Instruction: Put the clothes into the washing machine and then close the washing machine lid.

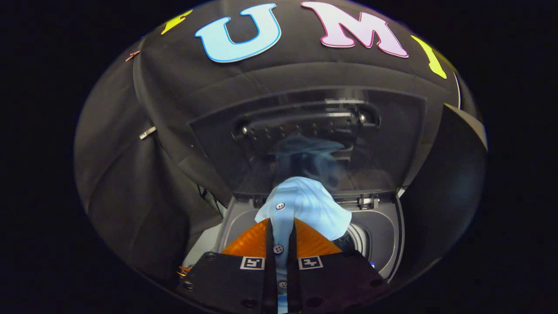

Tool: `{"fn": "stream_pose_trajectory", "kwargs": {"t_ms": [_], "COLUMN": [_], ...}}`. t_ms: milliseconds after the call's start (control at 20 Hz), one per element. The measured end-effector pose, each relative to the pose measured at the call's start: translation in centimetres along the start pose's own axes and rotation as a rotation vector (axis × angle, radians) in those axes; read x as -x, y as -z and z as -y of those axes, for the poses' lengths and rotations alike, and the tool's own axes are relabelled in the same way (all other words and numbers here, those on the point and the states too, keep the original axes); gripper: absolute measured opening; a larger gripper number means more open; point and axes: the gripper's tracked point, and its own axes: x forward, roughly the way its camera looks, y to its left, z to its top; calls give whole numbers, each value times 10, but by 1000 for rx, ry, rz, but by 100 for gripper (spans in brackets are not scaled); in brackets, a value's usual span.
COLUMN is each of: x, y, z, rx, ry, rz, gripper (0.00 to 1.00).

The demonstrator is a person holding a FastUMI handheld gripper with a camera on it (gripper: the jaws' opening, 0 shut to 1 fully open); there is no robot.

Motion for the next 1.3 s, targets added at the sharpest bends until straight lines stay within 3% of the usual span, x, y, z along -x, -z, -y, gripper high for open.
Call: {"fn": "stream_pose_trajectory", "kwargs": {"t_ms": [300, 450, 500, 650, 900, 1300], "x": [-19, -18, -19, -14, 3, 90], "y": [14, 16, 16, 15, -2, -96], "z": [17, 33, 35, 40, 32, -1], "rx": [-17, 3, 2, -28, -62, 127], "ry": [47, 144, 160, 198, 153, 113], "rz": [-15, -10, -6, 5, 74, 417], "gripper": [17, 52, 58, 100, 100, 99]}}
